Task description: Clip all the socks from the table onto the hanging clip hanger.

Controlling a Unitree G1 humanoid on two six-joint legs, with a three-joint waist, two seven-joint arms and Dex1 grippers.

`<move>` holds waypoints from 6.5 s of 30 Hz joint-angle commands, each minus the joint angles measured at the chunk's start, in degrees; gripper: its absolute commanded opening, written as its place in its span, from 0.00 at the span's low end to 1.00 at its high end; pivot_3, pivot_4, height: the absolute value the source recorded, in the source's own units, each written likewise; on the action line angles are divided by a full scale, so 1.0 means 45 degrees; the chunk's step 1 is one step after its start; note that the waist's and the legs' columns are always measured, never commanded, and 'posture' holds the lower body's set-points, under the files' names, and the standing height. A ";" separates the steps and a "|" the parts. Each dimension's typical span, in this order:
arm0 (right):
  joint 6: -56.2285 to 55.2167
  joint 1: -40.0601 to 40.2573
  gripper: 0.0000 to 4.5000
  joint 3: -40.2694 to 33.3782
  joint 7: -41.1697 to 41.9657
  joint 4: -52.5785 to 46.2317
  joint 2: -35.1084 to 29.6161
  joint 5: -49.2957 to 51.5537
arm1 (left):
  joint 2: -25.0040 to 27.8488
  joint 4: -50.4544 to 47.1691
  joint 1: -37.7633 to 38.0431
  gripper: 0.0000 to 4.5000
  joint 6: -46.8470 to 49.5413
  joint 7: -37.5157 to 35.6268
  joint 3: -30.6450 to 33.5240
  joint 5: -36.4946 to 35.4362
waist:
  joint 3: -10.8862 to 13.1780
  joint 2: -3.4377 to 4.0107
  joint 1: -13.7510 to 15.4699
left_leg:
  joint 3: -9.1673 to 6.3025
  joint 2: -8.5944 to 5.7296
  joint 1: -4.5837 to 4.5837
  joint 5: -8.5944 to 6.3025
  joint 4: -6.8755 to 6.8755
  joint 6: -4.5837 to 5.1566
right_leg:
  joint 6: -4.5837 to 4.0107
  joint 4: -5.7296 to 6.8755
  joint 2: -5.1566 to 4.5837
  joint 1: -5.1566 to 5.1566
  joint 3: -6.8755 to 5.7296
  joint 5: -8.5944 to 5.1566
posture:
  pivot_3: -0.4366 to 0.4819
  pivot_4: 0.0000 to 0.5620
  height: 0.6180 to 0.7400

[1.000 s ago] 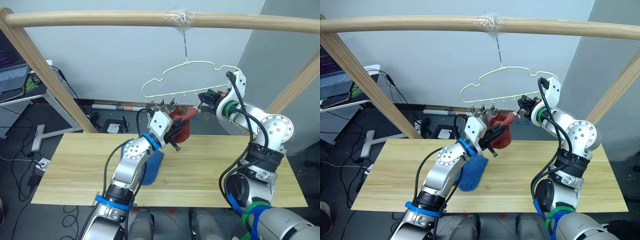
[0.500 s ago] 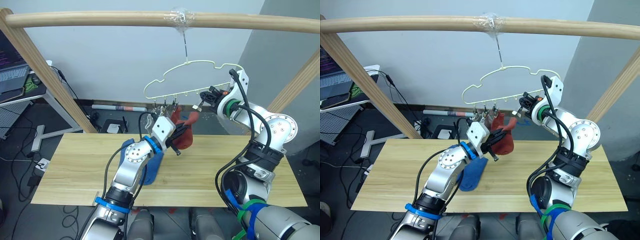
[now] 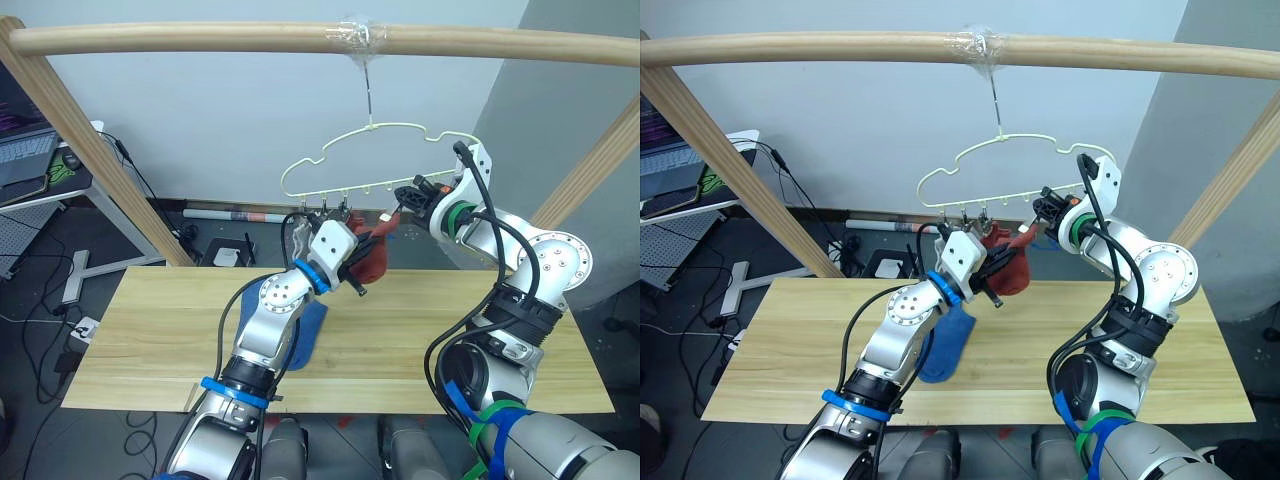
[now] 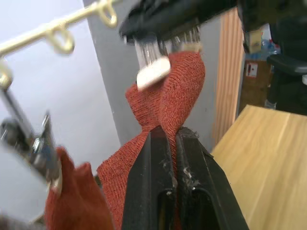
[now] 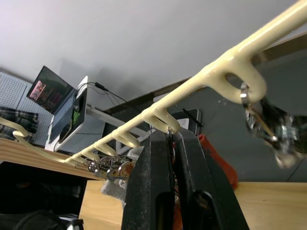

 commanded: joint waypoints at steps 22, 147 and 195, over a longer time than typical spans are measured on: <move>-0.0892 0.3970 1.00 0.4189 0.3661 -0.5316 -0.5047 0.0430 | 0.0012 0.0869 -0.0633 0.11 0.0726 -0.0765 0.0548 -0.0887 | 0.0015 0.0023 -0.0239 | 0.0012 -0.0002 -0.0020 -0.0003 -0.0005 0.0002 | 0.0027 -0.0018 -0.0003 -0.0014 0.0012 -0.0020 | 0.43 0.34 1.00; -1.2961 0.4353 0.03 0.8016 0.4270 0.0935 -0.2449 -0.6818 | 0.3641 -0.6941 0.1055 0.69 0.5619 -0.1585 0.2093 -0.4179 | 0.0028 0.0007 -0.0041 | 0.0016 0.0011 0.0013 0.0000 -0.0007 -0.0002 | 0.0022 0.0020 0.0005 -0.0014 0.0017 -0.0023 | 0.54 0.35 1.00; -1.3021 0.3886 0.36 0.8281 0.3809 0.1656 -0.2182 -0.7316 | 0.3687 -0.7138 0.1269 0.69 0.5663 -0.1579 0.2067 -0.4194 | 0.0028 0.0007 -0.0041 | 0.0016 0.0011 0.0013 0.0000 -0.0007 -0.0002 | 0.0022 0.0020 0.0005 -0.0015 0.0016 -0.0023 | 0.55 0.34 1.00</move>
